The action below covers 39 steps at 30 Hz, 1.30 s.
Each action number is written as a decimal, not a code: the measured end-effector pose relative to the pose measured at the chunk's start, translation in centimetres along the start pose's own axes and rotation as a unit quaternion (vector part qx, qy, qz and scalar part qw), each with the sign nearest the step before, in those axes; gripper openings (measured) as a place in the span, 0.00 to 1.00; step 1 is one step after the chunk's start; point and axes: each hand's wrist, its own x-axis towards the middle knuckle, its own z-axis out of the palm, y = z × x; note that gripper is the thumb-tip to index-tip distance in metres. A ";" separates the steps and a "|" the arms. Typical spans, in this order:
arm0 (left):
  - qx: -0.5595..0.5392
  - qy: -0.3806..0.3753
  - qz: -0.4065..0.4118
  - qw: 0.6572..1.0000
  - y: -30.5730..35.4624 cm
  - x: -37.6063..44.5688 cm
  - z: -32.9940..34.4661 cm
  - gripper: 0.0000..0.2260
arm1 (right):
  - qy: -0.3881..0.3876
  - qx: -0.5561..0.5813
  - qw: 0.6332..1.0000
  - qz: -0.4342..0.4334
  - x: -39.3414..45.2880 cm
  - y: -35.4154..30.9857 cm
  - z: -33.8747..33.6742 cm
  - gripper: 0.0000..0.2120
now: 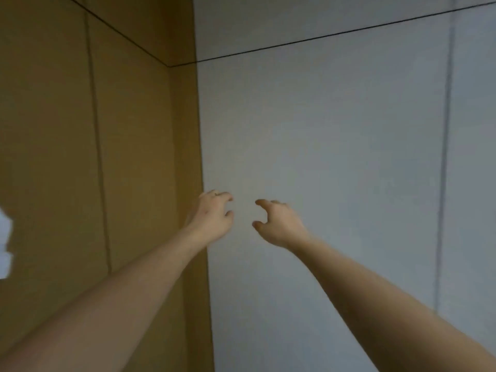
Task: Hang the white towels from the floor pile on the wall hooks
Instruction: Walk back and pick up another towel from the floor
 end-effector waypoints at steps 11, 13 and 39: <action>-0.153 -0.129 0.202 0.959 43.5 -5.7 14.4 0.20 | 0.003 -0.140 0.954 0.266 -26.8 31.9 -20.4 0.29; -0.183 -0.158 0.234 0.942 50.8 -7.8 16.2 0.20 | -0.003 -0.151 0.935 0.321 -32.4 36.3 -23.6 0.29; -0.328 -0.426 0.567 0.624 115.6 -31.1 36.5 0.21 | 0.105 -0.112 0.598 0.787 -79.5 70.3 -42.3 0.27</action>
